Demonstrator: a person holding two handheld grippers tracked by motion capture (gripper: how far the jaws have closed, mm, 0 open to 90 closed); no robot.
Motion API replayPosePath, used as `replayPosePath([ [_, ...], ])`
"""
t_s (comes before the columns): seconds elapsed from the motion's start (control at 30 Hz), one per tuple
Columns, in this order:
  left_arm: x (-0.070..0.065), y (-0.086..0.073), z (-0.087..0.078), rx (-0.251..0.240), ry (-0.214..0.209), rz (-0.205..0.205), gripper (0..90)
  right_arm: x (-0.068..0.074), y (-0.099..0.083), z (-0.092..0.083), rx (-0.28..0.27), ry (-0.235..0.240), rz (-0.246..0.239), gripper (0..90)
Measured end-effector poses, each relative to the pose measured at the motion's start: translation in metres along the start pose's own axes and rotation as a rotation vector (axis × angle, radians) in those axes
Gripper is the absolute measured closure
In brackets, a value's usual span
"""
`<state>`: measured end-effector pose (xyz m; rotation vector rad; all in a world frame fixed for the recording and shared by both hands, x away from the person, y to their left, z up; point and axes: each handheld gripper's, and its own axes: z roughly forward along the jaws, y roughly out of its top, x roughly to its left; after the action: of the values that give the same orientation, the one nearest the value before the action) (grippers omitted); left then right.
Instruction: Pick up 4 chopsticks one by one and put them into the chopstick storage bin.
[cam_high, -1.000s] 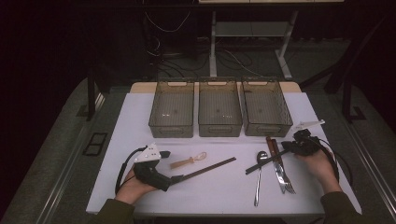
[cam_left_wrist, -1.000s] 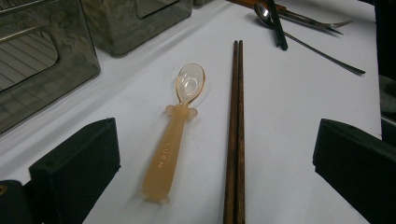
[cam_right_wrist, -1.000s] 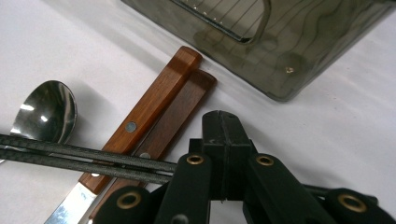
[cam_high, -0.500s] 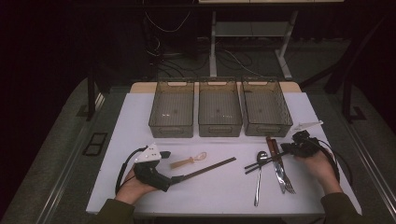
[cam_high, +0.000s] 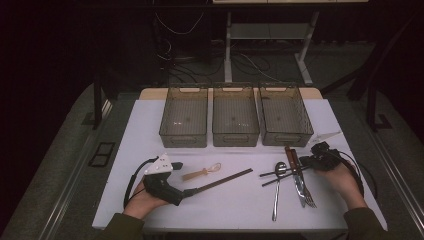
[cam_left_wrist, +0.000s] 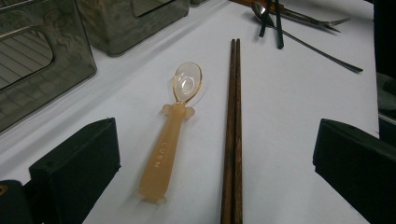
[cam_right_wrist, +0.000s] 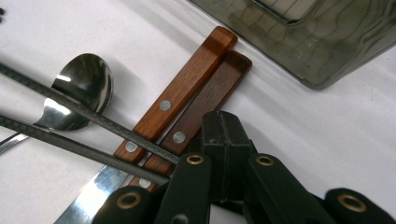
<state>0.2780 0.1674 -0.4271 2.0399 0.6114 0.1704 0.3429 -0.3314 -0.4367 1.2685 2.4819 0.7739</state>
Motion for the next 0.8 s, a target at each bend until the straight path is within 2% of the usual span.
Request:
replayPosePath([
  [0.8,-0.0003,-0.0001,0.0005,0.012,-0.004,0.011,0.1,0.0048,-0.0074,-0.0067,0.008,0.022,-0.024,90.0],
])
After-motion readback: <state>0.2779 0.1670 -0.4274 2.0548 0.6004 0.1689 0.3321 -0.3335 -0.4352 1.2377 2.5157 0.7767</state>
